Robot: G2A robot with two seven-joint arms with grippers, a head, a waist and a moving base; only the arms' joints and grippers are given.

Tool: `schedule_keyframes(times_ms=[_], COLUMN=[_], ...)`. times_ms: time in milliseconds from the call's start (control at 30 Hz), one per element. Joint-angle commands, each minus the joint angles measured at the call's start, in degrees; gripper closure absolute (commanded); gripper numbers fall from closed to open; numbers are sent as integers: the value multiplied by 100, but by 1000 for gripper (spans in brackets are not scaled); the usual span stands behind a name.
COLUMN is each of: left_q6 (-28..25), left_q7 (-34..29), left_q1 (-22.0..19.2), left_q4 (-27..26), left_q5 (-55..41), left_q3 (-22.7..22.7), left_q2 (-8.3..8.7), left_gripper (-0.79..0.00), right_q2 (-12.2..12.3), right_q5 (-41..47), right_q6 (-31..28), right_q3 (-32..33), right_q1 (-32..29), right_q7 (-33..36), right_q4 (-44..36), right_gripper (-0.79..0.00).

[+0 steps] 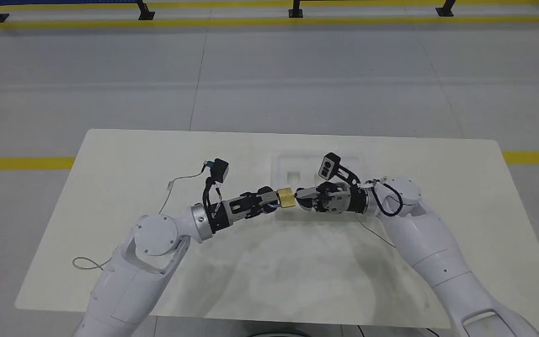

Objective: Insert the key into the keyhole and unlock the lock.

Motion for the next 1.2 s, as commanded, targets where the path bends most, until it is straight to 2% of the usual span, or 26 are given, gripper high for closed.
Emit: schedule_keyframes(times_ms=[0, 600, 1167], left_q6=[-11, -131, -178], left_q7=[3, -10, 6], left_q1=[-4, -78, -168], left_q4=[3, 48, 101], left_q5=[-2, 120, 234], left_q3=[0, 37, 87], left_q2=[2, 27, 43], left_gripper=[0, 0, 0], right_q2=[-5, -32, -53], right_q5=[17, 208, 351], right_q6=[21, 707, 1116], right_q3=[-12, -102, -178], right_q1=[8, 84, 144], right_q7=[13, -3, 18], right_q4=[15, 134, 264], right_gripper=[0, 0, 0])
